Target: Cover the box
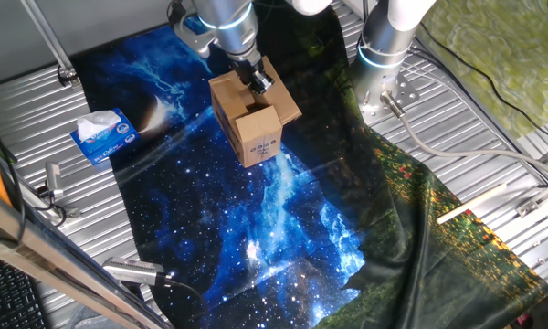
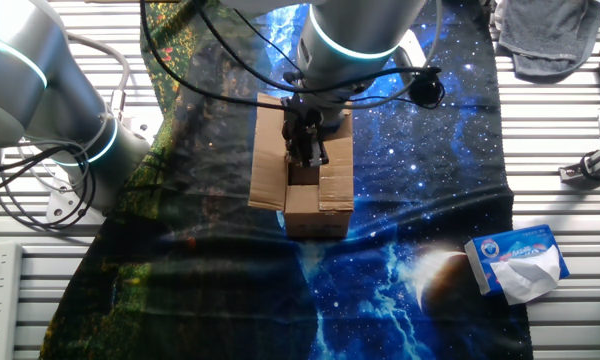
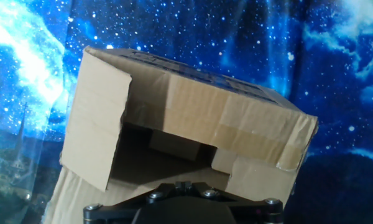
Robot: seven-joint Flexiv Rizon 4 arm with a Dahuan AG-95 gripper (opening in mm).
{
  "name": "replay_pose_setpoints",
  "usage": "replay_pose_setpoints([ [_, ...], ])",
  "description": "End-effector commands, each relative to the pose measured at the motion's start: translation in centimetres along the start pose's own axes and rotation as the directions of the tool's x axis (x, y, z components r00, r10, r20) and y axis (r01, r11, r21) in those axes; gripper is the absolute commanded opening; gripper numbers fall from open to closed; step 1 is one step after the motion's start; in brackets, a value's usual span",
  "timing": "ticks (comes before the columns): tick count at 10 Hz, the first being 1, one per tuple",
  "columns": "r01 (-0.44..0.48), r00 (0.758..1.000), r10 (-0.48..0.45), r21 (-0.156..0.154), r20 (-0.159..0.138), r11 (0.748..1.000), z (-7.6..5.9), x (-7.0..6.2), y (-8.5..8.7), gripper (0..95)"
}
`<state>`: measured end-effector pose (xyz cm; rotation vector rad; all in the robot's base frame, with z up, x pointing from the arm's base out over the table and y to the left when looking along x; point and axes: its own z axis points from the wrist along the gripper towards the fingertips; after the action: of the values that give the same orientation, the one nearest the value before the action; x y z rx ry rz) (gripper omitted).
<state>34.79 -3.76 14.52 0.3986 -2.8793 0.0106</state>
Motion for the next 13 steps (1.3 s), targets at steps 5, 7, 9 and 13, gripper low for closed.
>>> replay_pose_setpoints([
  [5,-0.019,0.999,0.018,0.007,0.04,1.0,0.11,-0.03,0.0,0.0],
  [7,-0.02,0.998,0.019,0.013,0.06,1.0,0.11,-0.03,0.0,0.0],
  [9,-0.02,0.997,0.019,0.018,0.073,1.0,0.11,-0.03,0.0,0.0],
  [13,-0.017,0.995,0.014,0.028,0.096,0.999,0.11,-0.04,0.02,0.0],
])
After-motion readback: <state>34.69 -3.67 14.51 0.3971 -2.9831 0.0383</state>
